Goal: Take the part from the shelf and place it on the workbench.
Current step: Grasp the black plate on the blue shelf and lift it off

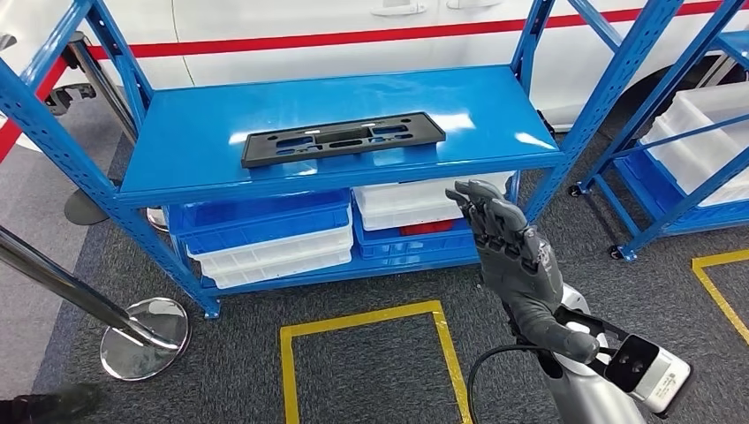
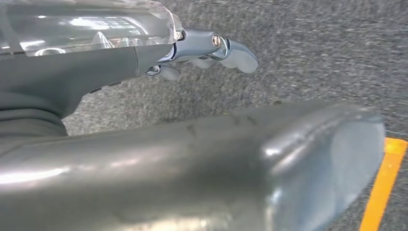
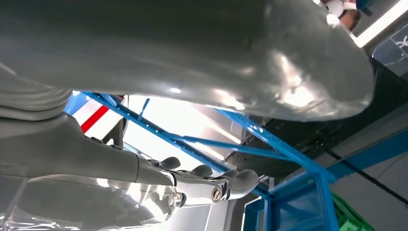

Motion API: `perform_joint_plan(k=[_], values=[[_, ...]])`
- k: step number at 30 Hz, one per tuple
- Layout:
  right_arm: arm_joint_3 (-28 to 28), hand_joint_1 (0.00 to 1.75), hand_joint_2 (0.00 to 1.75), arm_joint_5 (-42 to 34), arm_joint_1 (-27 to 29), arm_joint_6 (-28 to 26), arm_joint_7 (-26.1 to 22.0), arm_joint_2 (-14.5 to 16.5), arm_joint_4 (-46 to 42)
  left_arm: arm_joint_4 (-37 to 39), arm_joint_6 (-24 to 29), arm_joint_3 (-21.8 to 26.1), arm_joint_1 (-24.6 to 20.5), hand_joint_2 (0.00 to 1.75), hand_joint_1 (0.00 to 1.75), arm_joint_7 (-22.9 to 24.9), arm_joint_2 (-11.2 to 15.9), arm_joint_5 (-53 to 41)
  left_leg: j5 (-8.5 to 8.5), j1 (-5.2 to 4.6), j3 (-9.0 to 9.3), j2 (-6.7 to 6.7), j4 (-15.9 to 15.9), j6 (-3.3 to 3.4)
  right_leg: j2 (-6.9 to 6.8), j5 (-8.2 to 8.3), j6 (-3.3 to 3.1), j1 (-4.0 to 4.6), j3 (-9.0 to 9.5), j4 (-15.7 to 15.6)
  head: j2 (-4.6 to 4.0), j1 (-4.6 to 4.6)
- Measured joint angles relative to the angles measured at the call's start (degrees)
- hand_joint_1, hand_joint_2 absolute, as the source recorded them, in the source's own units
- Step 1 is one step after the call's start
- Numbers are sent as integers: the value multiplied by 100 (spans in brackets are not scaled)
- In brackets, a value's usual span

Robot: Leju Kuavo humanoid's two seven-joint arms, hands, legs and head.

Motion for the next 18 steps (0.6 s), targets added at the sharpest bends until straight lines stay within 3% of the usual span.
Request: perform_joint_plan(k=[2, 4, 6, 7, 9, 10, 11, 12, 13, 15, 16, 18], values=[[16, 0, 0, -10, -13, 8, -1, 1, 7, 6, -3, 8, 11, 0, 0, -22, -1, 19, 23, -12, 135, -19, -282, 79, 4, -55, 73, 12, -5, 49, 0, 1], [30, 0, 0, -19, -29, 11, -2, 3, 16, 9, -4, 11, 32, 0, 0, -43, -1, 29, -4, -34, 137, -33, -292, 203, 4, -75, 121, 11, -5, 40, 0, 1], [40, 0, 0, -26, -52, 13, -2, 3, 28, 8, -3, 13, 46, 0, 0, -61, 2, 34, -15, -31, 165, -36, -316, 282, -1, -173, 160, -5, -51, 173, 0, 1], [42, 0, 0, -28, -66, 13, -2, 2, 37, 8, -2, 14, 46, 0, 0, -66, 4, 35, -22, -28, 182, -37, -328, 313, -2, -286, 175, -7, -165, 400, 0, 1], [50, 0, 0, -30, -80, 13, -2, 2, 57, 8, -2, 14, 47, 0, 0, -69, 7, 34, -50, -49, 204, -38, -332, 358, -5, -573, 192, -4, -598, 1155, 0, 1], [56, 0, 0, -31, -79, 12, -2, 2, 73, 8, -3, 14, 50, 0, 0, -69, 8, 33, -67, -67, 215, -39, -332, 374, -5, -653, 188, 0, -832, 1509, 0, 1], [65, 0, 0, -31, -77, 10, -2, 2, 89, 9, -3, 14, 55, 0, 0, -68, 8, 31, -88, -88, 236, -41, -331, 388, -5, -633, 173, 5, -996, 1705, 0, 1], [75, 0, 0, -30, -76, 4, -2, 2, 106, 9, -3, 14, 60, 0, 0, -68, 8, 26, -113, -112, 269, -46, -332, 399, -4, -495, 141, 18, -1050, 1679, 0, 1], [86, 0, 0, -27, -77, -3, -2, 2, 120, 9, -3, 14, 64, 0, 0, -68, 8, 19, -142, -135, 317, -51, -333, 406, -3, -256, 90, 40, -982, 1424, 0, 1], [110, 0, 0, -9, -84, -29, -4, 3, 144, 14, -3, 14, 64, 0, 0, -68, -1, -2, -208, -170, 416, -58, -349, 407, -7, 188, -68, 114, -680, 666, 0, 1], [127, 0, 0, 3, -91, -46, -5, 4, 154, 19, -2, 14, 59, 0, 0, -68, -4, -10, -230, -169, 444, -60, -360, 394, -12, 288, -137, 149, -552, 373, 0, 2], [160, 0, 0, 20, -102, -80, -6, 6, 171, 28, -1, 14, 49, 0, 0, -68, -9, -20, -253, -152, 465, -54, -389, 344, -16, 276, -209, 196, -453, 159, 0, 3]])
